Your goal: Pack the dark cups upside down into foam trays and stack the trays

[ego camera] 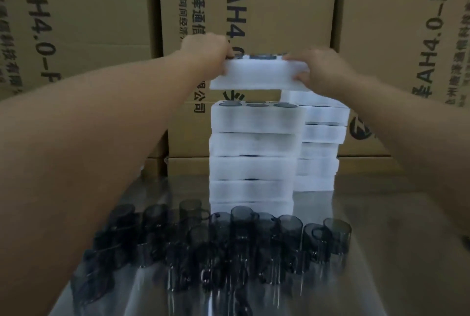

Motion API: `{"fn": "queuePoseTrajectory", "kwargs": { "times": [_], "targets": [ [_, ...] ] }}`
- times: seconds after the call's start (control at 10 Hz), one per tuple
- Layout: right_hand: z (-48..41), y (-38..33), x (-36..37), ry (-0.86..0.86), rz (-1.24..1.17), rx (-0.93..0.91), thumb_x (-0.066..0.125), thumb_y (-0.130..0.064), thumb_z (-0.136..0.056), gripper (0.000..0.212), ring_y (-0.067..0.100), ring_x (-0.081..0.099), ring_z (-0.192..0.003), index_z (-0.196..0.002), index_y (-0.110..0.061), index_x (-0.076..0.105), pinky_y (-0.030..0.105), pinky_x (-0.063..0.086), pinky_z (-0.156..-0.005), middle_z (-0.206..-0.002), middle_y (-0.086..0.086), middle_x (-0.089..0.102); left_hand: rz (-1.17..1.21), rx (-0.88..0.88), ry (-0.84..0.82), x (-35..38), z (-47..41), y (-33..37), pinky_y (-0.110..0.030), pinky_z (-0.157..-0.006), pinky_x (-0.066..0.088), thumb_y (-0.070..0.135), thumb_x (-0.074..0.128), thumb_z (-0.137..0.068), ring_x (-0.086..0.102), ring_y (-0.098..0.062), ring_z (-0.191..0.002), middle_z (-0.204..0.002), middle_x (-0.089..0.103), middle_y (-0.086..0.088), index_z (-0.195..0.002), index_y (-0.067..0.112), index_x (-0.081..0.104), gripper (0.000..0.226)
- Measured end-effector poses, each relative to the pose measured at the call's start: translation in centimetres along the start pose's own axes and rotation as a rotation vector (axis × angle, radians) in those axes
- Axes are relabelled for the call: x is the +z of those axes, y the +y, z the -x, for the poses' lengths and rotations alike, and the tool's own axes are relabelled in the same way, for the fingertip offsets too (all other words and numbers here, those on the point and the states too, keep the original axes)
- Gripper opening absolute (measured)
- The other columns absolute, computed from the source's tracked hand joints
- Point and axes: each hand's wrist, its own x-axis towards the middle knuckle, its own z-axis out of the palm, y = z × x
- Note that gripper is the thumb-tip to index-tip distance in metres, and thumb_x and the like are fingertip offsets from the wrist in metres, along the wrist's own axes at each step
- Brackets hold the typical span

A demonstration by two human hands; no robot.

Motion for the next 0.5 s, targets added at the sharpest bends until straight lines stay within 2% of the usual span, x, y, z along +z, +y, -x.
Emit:
{"fn": "queuePoseTrajectory", "kwargs": {
  "times": [0.1,0.2,0.3,0.4,0.5],
  "targets": [
    [-2.3,0.8,3.7,-0.021,-0.030,0.015,0.054,-0.007,-0.094,0.046,0.032,0.044,-0.125,-0.139,-0.020,0.050,0.031,0.036,-0.098,-0.138,0.015,0.048,0.016,-0.045,-0.035,4.0,-2.3,-0.3,-0.037,-0.074,0.047,0.011,0.054,-0.094,0.055,-0.028,-0.090,-0.100,0.060,-0.008,-0.124,0.020,0.061,0.032],
    [-3.8,1.3,7.4,-0.016,-0.036,0.073,0.048,-0.002,-0.094,0.049,0.032,0.042,-0.128,-0.141,-0.019,0.047,0.031,0.037,-0.098,-0.142,0.017,0.044,0.034,-0.093,-0.055,7.8,-3.8,-0.4,-0.040,-0.080,0.050,0.005,0.049,-0.093,0.058,-0.030,-0.097,-0.109,0.061,-0.011,-0.125,0.015,0.058,0.035],
    [-3.5,1.4,10.0,-0.083,-0.014,0.146,0.039,-0.002,-0.096,0.061,0.029,0.018,-0.145,-0.152,-0.023,0.025,0.035,0.024,-0.113,-0.157,0.014,0.020,0.107,-0.099,-0.060,10.4,-3.6,-0.3,-0.042,-0.091,0.045,0.003,0.042,-0.096,0.053,-0.034,-0.114,-0.128,0.054,-0.016,-0.140,0.017,0.045,0.047],
    [-2.8,1.0,9.8,-0.135,-0.026,0.143,0.032,-0.009,-0.100,0.061,0.022,-0.006,-0.149,-0.154,-0.022,0.008,0.047,0.007,-0.118,-0.162,0.004,-0.001,0.358,-0.092,-0.058,11.3,-1.9,-0.9,-0.037,-0.112,0.026,0.000,0.034,-0.098,0.028,-0.028,-0.141,-0.157,0.026,-0.005,-0.152,0.023,0.018,0.061],
    [-1.0,1.1,6.3,0.005,-0.252,0.206,0.036,-0.020,-0.102,0.049,0.018,0.031,-0.139,-0.150,-0.020,0.028,0.028,0.026,-0.110,-0.159,0.002,0.021,0.642,-0.118,0.047,10.2,0.3,-1.7,-0.029,-0.115,0.019,-0.001,0.034,-0.098,0.020,-0.021,-0.145,-0.159,0.021,0.002,-0.151,0.022,0.024,0.058]
  ]
}}
